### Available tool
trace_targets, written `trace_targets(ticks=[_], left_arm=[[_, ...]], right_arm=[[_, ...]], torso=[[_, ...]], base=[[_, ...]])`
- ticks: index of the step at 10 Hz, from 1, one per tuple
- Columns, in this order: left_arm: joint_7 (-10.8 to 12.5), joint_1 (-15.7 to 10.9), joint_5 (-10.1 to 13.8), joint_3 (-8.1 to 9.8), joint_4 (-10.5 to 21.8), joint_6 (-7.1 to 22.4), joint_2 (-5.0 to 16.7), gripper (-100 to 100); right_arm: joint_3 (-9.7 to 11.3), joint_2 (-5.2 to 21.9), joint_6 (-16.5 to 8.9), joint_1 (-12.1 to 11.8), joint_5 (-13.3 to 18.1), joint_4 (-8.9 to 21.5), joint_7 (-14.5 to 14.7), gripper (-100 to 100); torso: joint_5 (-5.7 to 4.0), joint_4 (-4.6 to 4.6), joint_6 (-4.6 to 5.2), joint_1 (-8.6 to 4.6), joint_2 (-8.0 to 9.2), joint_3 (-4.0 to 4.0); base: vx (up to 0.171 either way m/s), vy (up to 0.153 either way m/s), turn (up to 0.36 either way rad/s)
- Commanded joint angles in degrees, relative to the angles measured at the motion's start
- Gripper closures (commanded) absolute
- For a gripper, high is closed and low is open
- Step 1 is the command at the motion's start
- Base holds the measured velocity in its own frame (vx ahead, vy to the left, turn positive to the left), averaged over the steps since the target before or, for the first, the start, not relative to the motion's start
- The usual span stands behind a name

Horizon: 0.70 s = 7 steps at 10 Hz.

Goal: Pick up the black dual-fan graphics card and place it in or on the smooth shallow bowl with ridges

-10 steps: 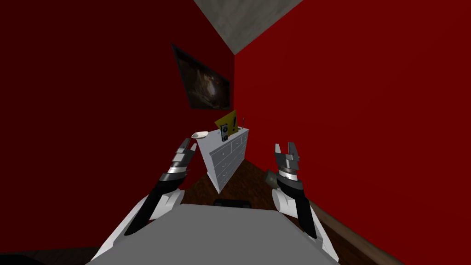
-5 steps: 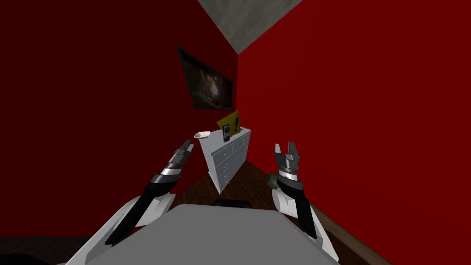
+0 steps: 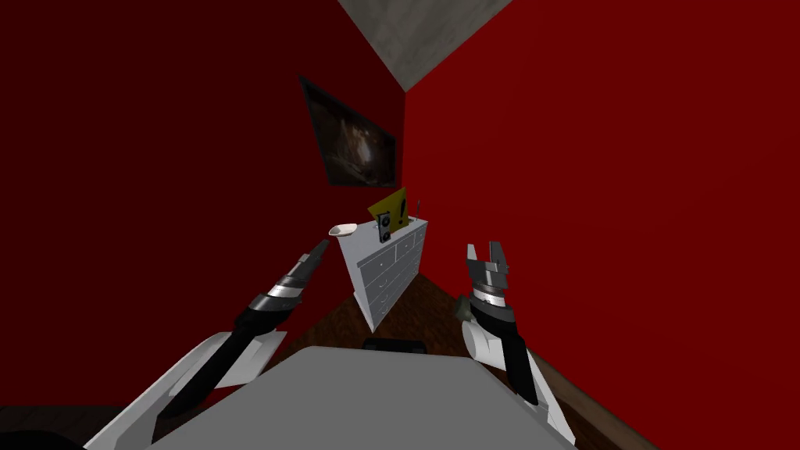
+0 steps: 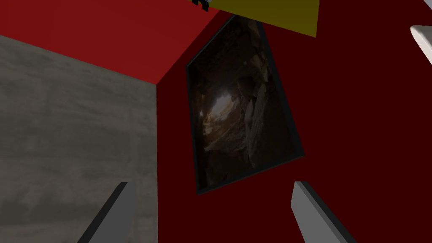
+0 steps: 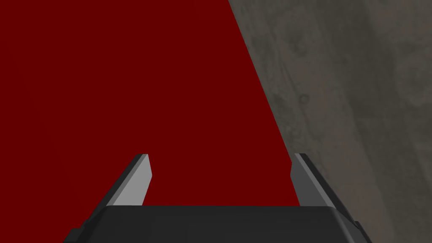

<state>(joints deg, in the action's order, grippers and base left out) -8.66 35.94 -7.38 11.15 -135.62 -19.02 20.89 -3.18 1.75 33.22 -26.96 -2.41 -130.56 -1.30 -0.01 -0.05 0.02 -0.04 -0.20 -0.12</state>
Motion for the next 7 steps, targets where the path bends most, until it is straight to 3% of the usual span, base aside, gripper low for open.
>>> trace_targets(ticks=[1, 7], left_arm=[[-0.9, -0.1, -1.3, 0.45, 0.5, 0.2, 1.7, -100], [-3.7, -1.9, -7.5, 1.23, 4.1, 1.9, 8.2, -100]], right_arm=[[0.0, 0.0, 0.0, 0.0, 0.0, 0.0, 0.0, 0], [0.0, 0.0, 0.0, 0.0, 0.0, 0.0, 0.0, 0]], torso=[[0.0, 0.0, 0.0, 0.0, 0.0, 0.0], [-0.02, -0.03, 0.01, -0.08, -0.13, -0.08]], base=[[0.037, -0.014, -0.045], [0.069, -0.033, -0.109]])
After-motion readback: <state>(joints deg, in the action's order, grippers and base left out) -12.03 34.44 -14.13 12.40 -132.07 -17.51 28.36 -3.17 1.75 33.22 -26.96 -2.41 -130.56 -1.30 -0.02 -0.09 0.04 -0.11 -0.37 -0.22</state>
